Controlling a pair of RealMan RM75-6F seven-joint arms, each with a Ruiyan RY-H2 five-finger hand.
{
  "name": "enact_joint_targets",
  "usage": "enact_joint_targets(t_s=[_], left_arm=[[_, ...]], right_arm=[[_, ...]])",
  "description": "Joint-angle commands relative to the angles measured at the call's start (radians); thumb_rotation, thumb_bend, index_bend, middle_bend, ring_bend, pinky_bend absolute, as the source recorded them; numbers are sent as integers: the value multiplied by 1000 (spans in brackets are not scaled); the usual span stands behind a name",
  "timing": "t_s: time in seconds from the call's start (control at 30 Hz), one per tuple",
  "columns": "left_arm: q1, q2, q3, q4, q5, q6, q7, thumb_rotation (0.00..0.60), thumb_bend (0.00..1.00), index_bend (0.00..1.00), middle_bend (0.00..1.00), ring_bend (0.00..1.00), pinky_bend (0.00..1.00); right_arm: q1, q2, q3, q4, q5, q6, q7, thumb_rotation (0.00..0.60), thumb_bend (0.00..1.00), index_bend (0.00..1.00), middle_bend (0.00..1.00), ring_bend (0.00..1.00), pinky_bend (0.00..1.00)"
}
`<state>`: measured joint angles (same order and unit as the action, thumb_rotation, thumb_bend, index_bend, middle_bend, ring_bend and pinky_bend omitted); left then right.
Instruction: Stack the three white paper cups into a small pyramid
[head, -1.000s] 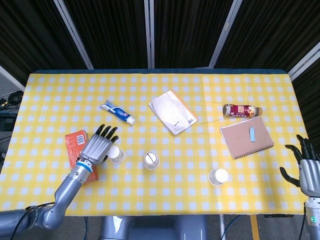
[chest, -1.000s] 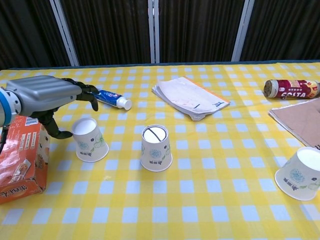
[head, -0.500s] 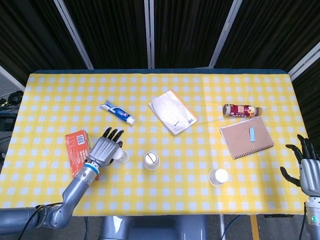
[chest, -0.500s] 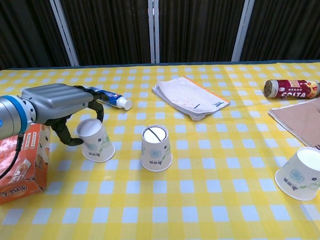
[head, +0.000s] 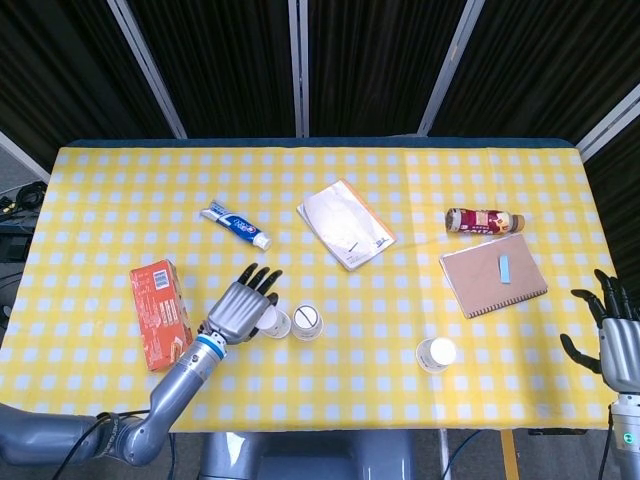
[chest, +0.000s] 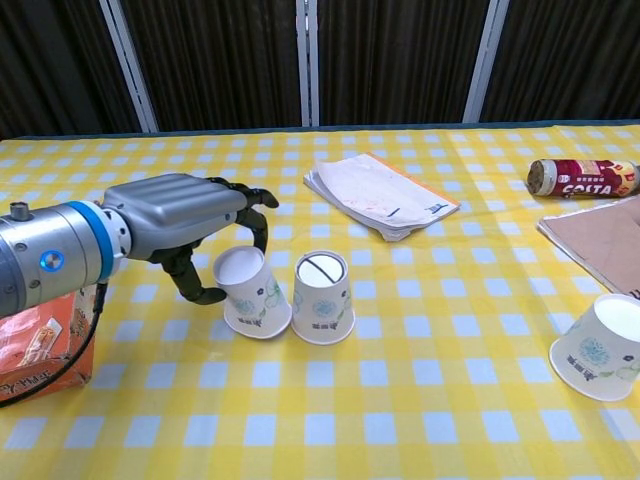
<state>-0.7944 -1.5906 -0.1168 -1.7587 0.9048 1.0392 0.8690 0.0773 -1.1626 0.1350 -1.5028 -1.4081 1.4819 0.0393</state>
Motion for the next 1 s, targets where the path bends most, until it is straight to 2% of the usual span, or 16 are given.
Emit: enact_joint_targets(t_s=[0.03,0.33,0.43,0.57,0.63,0.8,1.0], left_arm=[[-20,-31,-5,13,-4,6,8,600,342,414,0,0,0],[-59,-106,-13,54,18,22,9,600,337,401,0,0,0],[-68,-123,-6,65,2,27,23,600,331,297,0,0,0],[-67,-126,7,64,-7,43,34,600,303,59,0,0,0],[-63,-122,13,61,0,50,28,600,277,7,0,0,0],[-33,-87,41,27,37,84,-2,600,249,0,0,0,0],[68,28,129,-53,178,208,-73,600,249,0,0,0,0]], right_arm=[[0,1,0,-1,-2,2,1,600,160,294,49,0,283],[0,0,-3,1,-2,-1,0,600,160,294,49,0,283],[-1,2,-6,-1,-4,-2,-4,600,160,294,47,0,283],[-3,4,-9,-6,-7,3,-15,600,160,294,43,0,283],[-4,6,-10,-10,-7,2,-18,600,160,293,41,0,283],[-6,11,-14,-21,-6,-1,-28,600,160,293,38,0,282],[-9,18,-23,-40,-20,4,-37,600,159,265,24,0,243]])
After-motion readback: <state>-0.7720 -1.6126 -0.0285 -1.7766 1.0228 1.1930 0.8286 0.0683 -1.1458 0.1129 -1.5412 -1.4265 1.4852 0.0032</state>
